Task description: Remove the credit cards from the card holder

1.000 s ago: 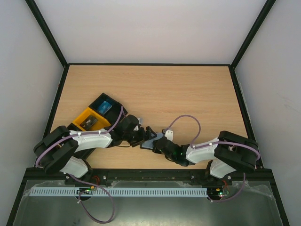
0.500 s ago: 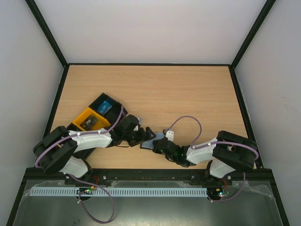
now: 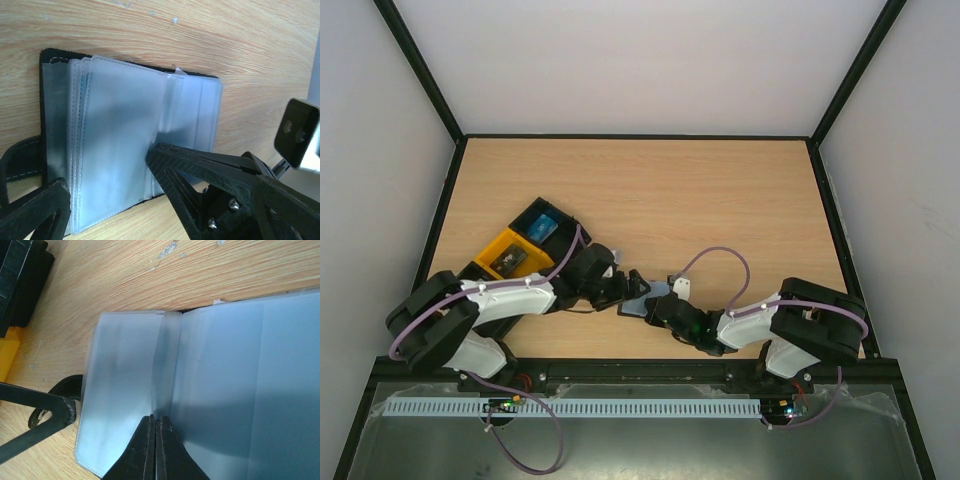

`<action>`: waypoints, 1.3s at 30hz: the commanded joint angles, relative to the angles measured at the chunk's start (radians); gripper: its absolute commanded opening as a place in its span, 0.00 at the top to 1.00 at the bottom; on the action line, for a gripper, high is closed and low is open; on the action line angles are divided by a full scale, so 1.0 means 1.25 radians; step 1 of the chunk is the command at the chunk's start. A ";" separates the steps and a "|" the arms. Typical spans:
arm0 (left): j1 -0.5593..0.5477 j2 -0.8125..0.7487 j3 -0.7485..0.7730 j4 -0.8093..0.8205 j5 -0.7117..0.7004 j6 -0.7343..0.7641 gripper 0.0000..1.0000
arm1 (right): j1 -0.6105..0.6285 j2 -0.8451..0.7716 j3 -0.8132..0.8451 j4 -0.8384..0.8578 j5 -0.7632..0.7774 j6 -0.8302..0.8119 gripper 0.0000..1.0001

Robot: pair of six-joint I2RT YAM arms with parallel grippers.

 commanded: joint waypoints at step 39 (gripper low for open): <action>-0.003 0.066 0.034 0.038 0.036 0.128 0.00 | -0.003 0.026 -0.079 0.072 -0.012 0.031 0.98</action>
